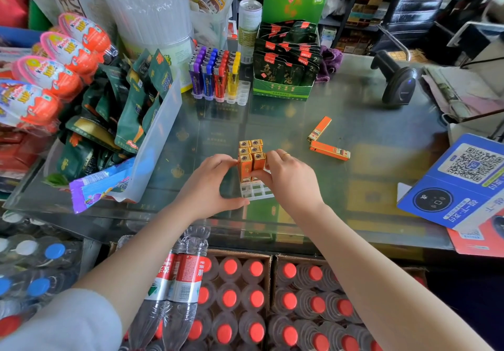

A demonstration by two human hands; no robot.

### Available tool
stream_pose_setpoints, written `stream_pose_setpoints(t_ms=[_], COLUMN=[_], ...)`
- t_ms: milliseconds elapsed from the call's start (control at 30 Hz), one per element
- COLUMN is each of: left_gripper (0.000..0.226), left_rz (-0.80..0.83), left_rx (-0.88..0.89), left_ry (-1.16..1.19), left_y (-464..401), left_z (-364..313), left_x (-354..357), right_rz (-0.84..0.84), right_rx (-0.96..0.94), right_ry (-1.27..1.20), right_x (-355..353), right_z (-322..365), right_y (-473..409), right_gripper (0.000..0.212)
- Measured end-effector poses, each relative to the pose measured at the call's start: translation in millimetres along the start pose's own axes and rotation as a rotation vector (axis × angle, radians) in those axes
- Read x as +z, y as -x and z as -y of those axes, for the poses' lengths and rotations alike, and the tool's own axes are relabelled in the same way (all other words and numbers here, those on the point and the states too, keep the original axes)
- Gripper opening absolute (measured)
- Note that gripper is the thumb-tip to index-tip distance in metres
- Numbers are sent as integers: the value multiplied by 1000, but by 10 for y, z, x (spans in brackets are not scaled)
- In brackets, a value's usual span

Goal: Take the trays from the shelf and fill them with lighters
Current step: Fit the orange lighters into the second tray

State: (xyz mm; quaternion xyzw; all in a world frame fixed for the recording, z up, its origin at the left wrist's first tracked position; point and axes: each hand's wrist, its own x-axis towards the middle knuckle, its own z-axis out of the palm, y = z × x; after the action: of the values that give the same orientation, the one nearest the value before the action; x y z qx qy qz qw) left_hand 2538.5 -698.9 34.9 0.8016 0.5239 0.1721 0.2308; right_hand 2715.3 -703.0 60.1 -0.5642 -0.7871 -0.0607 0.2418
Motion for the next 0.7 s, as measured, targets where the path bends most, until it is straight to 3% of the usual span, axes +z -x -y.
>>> stream_pose_setpoints(t_ms=[100,300,467,700], left_gripper=[73,74,75,72], left_rz=[-15,-24,-34,-38], left_rx=[1,-4,1,-14], left_ry=[8,-4,-18,-26], left_y=[4,12,-6,-15], left_z=[-1,-8,-12,-25], left_x=[0,10,18,6], right_rz=[11,269,152,220], right_rx=[-25,54,283,451], right_ry=[4,-136,-116,138], right_x=[44,11,-34,22], right_z=[-60,-200,-580,-879], right_y=[2,-1,22,4], right_gripper=[38,53,30,30])
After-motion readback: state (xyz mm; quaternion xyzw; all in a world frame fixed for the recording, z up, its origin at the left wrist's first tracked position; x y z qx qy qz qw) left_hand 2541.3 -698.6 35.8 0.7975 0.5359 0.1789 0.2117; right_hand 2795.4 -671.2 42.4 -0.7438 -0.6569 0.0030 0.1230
